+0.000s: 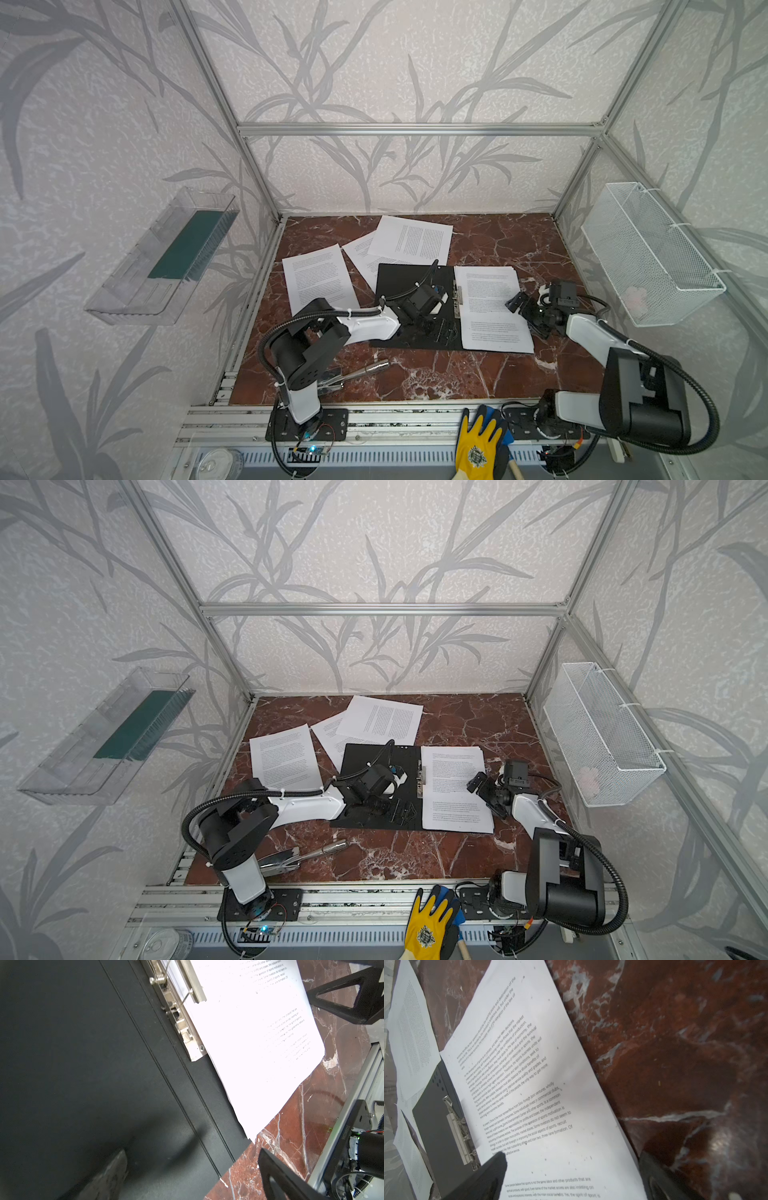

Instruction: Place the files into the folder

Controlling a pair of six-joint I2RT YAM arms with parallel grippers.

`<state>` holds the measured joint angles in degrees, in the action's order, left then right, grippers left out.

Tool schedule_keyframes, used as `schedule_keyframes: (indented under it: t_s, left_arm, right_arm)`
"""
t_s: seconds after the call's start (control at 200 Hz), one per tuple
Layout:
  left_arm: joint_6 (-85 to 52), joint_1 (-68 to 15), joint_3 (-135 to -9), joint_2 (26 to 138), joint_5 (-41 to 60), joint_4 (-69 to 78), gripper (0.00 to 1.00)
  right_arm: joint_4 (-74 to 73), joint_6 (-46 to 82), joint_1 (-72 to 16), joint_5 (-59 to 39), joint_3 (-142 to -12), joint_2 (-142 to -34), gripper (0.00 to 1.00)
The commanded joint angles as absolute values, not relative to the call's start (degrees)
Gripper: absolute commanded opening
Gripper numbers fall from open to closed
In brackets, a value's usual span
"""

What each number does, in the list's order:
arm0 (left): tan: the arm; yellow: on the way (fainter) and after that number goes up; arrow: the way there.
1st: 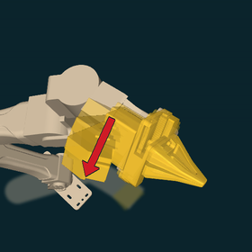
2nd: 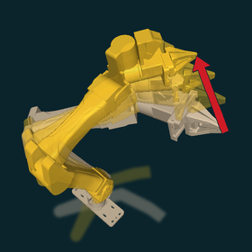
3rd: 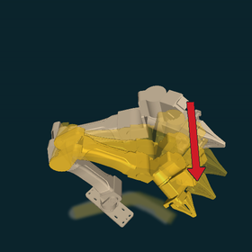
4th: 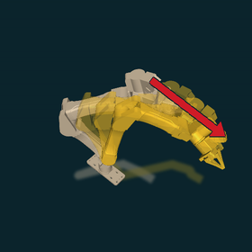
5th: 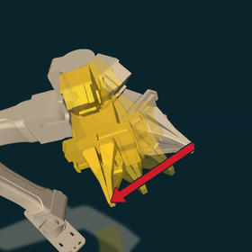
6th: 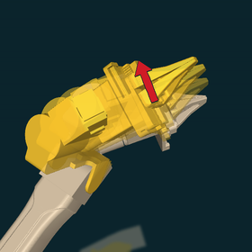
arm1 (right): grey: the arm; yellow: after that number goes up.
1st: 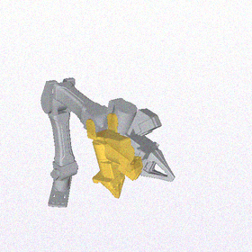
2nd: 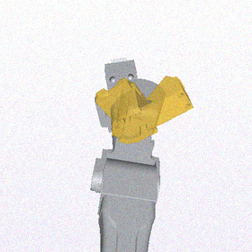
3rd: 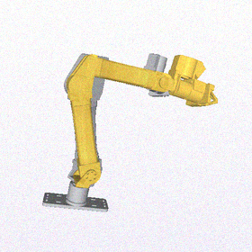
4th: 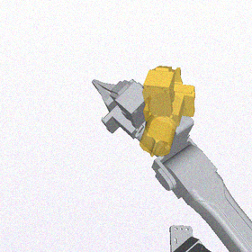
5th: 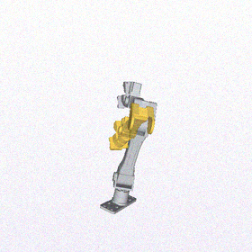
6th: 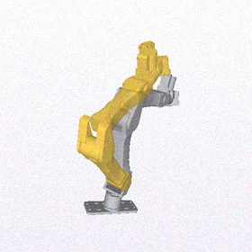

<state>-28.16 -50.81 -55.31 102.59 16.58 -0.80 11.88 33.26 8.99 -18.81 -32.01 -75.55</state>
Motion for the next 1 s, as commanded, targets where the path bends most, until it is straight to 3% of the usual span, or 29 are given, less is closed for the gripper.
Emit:
schedule_keyframes:
  t_s: [0.0,0.51,0.795,0.995]
  left_arm:
    - [-29.4,-50.7,-53.6,105.9,17.1,-6.8,0.99]
    - [-29.6,-50.6,-53.6,106.2,17.8,-6.6,0.99]
    - [-29.3,-50.6,-52.7,102.9,20.6,-5.2,0.99]
    - [-29.7,-50.5,-50.3,92.8,20.2,-2.2,0.99]
  right_arm:
    - [15.6,34.0,6.7,-22.1,-32.2,-75.3,0.99]
    - [18.4,33.5,4.1,-17.7,-34.5,-74.0,0.99]
    - [24.4,28.6,3.9,-7.9,-40.5,-71.1,0.99]
    - [16.1,28.9,4.0,-18.6,-39.6,-66.7,0.99]
